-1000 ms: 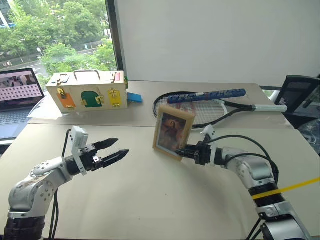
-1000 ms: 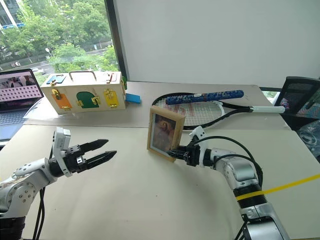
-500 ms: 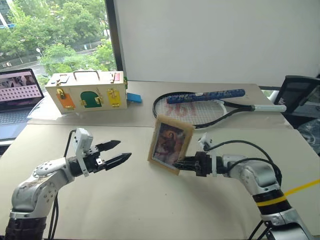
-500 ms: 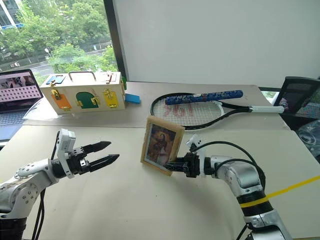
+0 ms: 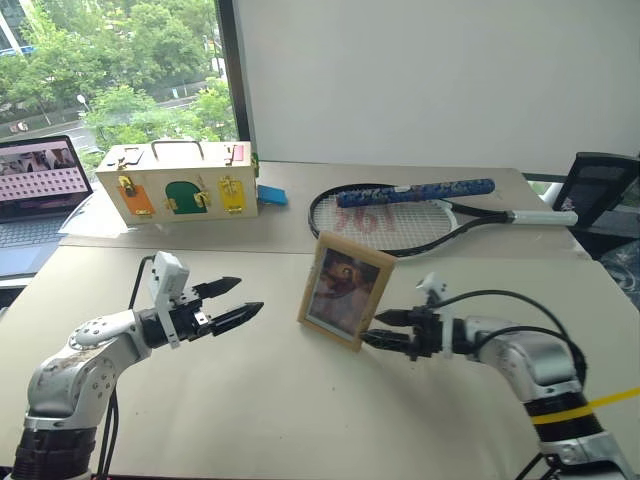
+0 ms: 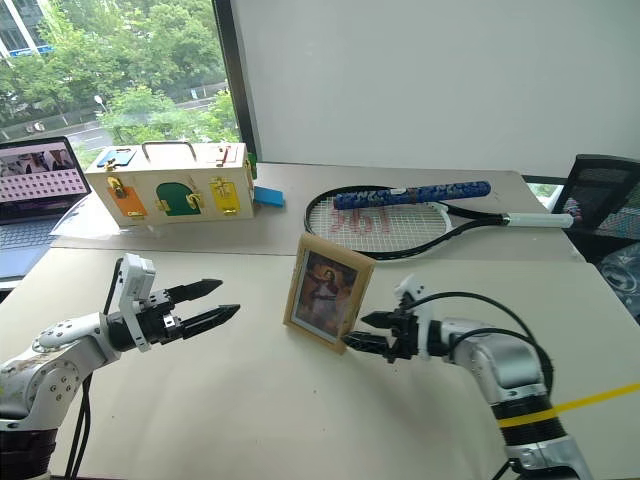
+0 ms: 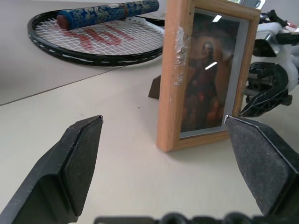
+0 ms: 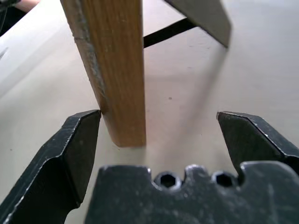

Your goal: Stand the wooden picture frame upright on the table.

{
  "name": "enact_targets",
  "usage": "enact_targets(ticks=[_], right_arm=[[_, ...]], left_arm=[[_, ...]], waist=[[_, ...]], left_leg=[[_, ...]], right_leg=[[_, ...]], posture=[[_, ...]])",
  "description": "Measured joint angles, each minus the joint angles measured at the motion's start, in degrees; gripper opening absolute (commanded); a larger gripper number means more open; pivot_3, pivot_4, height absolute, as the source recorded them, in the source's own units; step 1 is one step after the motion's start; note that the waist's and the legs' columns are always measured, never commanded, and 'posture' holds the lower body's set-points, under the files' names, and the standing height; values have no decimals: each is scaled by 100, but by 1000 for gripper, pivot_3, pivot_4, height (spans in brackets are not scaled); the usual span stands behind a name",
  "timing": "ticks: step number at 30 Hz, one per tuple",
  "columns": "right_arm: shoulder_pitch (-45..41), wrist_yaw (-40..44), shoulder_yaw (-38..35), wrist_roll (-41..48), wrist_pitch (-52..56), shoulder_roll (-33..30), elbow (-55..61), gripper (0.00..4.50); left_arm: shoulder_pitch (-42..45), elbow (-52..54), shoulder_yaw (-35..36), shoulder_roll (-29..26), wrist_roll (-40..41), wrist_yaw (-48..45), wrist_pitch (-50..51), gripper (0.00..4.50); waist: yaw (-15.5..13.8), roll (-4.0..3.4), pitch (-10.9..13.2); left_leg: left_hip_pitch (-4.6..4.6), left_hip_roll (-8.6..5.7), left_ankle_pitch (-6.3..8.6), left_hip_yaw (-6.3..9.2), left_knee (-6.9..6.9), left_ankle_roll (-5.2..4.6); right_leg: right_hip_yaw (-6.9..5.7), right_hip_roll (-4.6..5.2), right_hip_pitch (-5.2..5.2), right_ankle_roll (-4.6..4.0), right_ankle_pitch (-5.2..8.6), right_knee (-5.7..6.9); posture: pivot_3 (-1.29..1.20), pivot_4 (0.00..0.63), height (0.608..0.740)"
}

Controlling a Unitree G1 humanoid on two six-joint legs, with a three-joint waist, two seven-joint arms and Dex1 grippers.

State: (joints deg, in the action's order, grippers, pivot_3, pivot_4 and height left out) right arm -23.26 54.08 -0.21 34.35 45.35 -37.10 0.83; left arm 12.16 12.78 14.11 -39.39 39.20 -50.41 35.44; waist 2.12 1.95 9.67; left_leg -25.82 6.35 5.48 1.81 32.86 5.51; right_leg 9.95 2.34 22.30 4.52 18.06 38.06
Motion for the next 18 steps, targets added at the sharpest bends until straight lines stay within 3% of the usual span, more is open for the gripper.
enact_targets(ticks=[5, 7, 18], right_arm=[[891, 210, -812, 292, 27, -592, 785, 4438], [1525, 265, -921, 96, -516, -659, 1328, 4438], [2607, -411, -1255, -422, -1901, -206, 2585, 4438]], left_arm=[[-163, 4, -111, 67, -662, 568, -303, 4500], [-190, -24, -252, 157, -967, 680, -591, 4500], [-470, -75, -559, 305, -1339, 700, -1035, 4500]], waist=[[-22, 0, 0], [-13, -1, -1], [4, 2, -2]], left_leg=[[0, 0, 7, 0, -3, -10], [-1, -1, 7, 0, -1, -10], [0, -1, 6, 0, 11, -9]], right_leg=[[0, 0, -1, 0, 4, -3], [0, 0, -1, 1, 5, -3], [0, 2, -5, 19, 11, -3]], posture=[[0, 150, 739], [0, 150, 739], [0, 150, 739]])
